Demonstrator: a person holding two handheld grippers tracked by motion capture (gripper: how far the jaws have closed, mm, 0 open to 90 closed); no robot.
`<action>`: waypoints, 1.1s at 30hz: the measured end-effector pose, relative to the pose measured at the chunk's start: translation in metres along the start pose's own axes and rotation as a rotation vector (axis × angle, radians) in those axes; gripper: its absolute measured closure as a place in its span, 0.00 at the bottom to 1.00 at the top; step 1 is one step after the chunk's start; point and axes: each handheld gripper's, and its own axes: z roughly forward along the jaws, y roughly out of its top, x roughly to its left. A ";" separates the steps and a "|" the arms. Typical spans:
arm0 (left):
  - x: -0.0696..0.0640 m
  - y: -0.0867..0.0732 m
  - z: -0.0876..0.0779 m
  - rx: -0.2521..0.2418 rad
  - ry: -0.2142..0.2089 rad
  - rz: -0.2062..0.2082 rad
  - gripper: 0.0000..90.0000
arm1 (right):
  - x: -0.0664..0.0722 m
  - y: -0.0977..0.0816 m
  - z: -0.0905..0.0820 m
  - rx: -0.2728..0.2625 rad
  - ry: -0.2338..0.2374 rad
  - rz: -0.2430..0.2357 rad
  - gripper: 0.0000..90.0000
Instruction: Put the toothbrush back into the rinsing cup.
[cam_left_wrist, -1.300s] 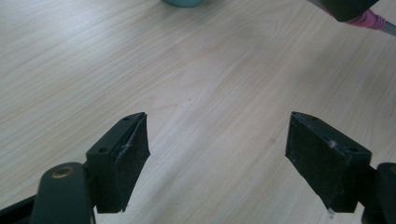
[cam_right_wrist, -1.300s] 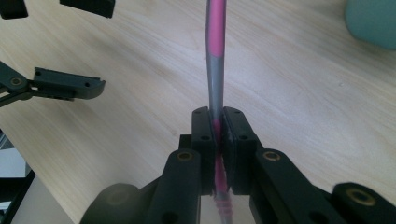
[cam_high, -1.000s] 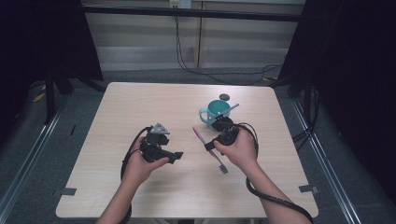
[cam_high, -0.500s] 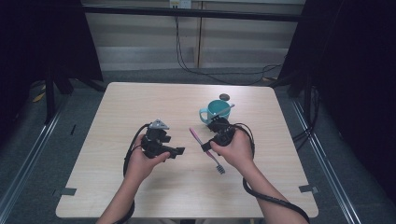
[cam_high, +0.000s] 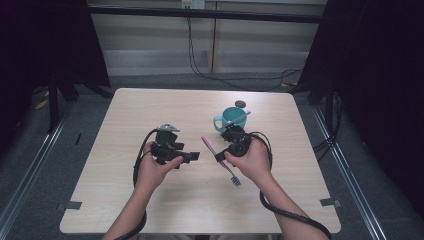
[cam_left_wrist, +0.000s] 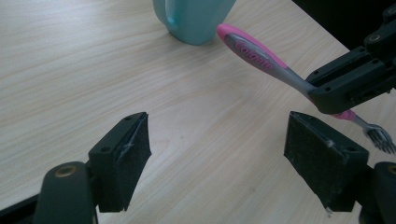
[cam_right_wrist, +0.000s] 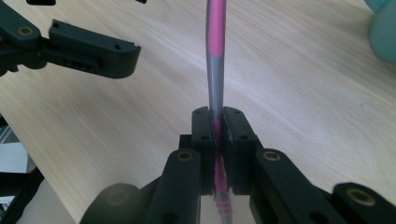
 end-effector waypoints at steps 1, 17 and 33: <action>0.000 0.000 0.000 0.008 0.009 0.012 0.25 | -0.001 0.000 0.001 0.003 -0.002 -0.008 0.94; -0.001 0.000 -0.007 0.116 0.072 0.288 0.27 | 0.001 -0.001 0.006 0.105 0.022 -0.167 0.94; -0.020 0.004 0.006 0.189 0.113 0.474 0.27 | -0.004 -0.004 0.007 0.137 0.046 -0.169 0.94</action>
